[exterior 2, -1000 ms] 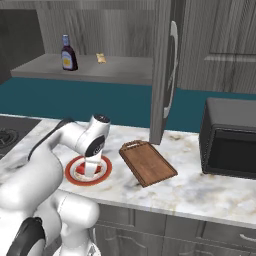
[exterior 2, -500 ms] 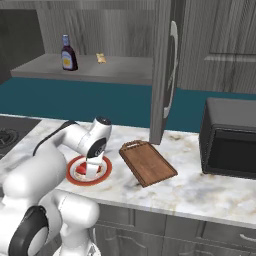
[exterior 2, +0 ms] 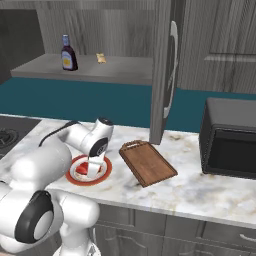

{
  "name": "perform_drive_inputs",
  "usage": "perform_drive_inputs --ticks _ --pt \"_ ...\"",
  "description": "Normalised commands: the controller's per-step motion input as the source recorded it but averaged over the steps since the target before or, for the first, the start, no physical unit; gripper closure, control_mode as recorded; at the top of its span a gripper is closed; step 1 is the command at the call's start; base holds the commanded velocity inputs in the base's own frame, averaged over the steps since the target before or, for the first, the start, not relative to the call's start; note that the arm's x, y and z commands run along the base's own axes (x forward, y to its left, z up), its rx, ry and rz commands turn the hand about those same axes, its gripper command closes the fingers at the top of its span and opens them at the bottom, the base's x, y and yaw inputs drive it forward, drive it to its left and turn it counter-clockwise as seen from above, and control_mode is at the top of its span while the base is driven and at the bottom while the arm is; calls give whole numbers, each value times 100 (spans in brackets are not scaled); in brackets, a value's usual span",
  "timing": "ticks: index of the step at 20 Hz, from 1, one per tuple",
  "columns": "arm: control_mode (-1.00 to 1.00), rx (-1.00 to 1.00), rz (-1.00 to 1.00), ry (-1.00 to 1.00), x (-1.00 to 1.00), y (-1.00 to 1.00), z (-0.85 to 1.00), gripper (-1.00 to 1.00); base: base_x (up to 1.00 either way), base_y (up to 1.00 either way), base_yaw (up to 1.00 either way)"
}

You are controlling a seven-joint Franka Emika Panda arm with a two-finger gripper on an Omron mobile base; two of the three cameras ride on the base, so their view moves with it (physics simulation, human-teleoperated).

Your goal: Pick the steak from the plate and place it on the cutting board. Then pick the condiment bottle from the cabinet and place it next to the cutting board.

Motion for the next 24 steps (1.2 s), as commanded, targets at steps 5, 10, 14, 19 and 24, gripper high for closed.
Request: perform_drive_inputs --ticks 5,10,14,19,24 --pt "-100 0 -3 1 19 0 -7 -100 0 0 0" --pt "-100 0 -2 0 16 0 -9 -100 0 0 0" --pt "-100 0 -2 0 15 0 -13 -100 0 0 0" --pt "-100 0 -1 0 15 0 -17 -100 0 0 0" --pt "-100 0 -2 0 19 0 -19 -100 0 0 0"
